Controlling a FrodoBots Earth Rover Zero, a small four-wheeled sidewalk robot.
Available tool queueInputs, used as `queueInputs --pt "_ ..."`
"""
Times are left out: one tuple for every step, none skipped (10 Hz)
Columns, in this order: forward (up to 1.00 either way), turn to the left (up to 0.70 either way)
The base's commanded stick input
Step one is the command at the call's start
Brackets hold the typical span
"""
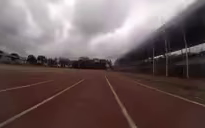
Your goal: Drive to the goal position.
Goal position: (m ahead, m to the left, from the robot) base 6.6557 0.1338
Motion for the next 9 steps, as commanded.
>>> queueInputs --pt "0.7 -0.35" --pt "0.7 -0.35" --pt "0.7 0.0" --pt "0.7 0.0" --pt "0.7 0.0" --pt "0.7 0.0" --pt "0.7 0.0" --pt "0.7 0.0" --pt "0.7 0.0"
